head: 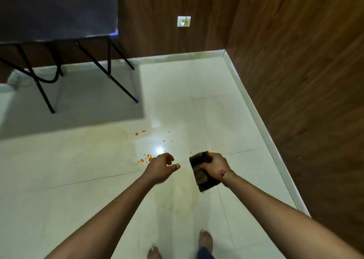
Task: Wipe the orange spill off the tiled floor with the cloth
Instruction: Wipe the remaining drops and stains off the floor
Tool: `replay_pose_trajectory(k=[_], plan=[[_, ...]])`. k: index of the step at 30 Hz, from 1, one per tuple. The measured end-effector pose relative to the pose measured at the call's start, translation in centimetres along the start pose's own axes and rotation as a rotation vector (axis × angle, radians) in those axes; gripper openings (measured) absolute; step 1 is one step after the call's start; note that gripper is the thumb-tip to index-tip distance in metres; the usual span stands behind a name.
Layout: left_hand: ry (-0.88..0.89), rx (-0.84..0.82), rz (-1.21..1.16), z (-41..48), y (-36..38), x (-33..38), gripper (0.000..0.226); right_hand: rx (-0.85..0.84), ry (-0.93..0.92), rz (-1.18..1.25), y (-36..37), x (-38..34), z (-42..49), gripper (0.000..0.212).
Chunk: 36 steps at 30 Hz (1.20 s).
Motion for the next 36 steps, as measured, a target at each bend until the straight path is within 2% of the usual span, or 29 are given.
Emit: replay_pose_trajectory(k=[4,6,9,12,14,17,19,21,23,28,32,36], plan=[[0.059,-0.131,0.217,11.2,10.3,-5.3,0.043,0.001,0.018,-0.246,3.2,11.0,11.9,0.035],[0.083,-0.192,0.338,16.7,15.9,-8.8,0.047,0.017,0.025,-0.293,4.6,16.1,17.4,0.034],[0.158,-0.25,0.469,27.5,26.6,-15.6,0.053,0.155,-0.043,-0.291,8.7,26.5,28.2,0.026],[0.289,-0.232,0.578,35.5,34.2,-19.7,0.057,0.279,-0.108,-0.289,11.7,34.3,35.6,0.042],[0.371,-0.208,0.678,40.3,38.5,-22.0,0.06,0.233,-0.192,-0.33,14.3,38.7,39.5,0.047],[0.498,-0.175,0.776,46.1,42.5,-23.6,0.069,-0.036,-0.256,-0.647,19.0,44.4,42.1,0.044],[0.572,-0.163,0.827,49.1,44.2,-24.1,0.076,-0.04,-0.359,-0.822,20.4,47.0,42.6,0.051],[0.622,-0.145,0.865,51.5,44.7,-24.2,0.082,0.1,-0.504,-0.874,20.0,47.3,43.9,0.045],[0.655,-0.149,0.895,53.6,45.1,-24.7,0.089,0.159,-0.611,-0.956,19.9,46.9,45.6,0.046],[0.689,-0.156,0.927,55.3,45.5,-25.8,0.107,-0.068,-0.711,-1.219,19.8,48.8,48.4,0.062],[0.675,-0.143,0.919,55.2,45.6,-25.4,0.109,-0.103,-0.688,-1.168,19.4,49.9,49.3,0.069],[0.604,-0.17,0.939,54.6,45.8,-24.7,0.107,0.088,-0.542,-0.923,21.9,51.4,46.4,0.067]])
Point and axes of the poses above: each hand's wrist, its own z-axis towards the middle knuckle, its own y-axis out of the palm, x = y × z, the point moved 4 cm from there along z, towards the middle knuckle, and after that the axes turned 5 degrees about -y, right-handed, at the moved point
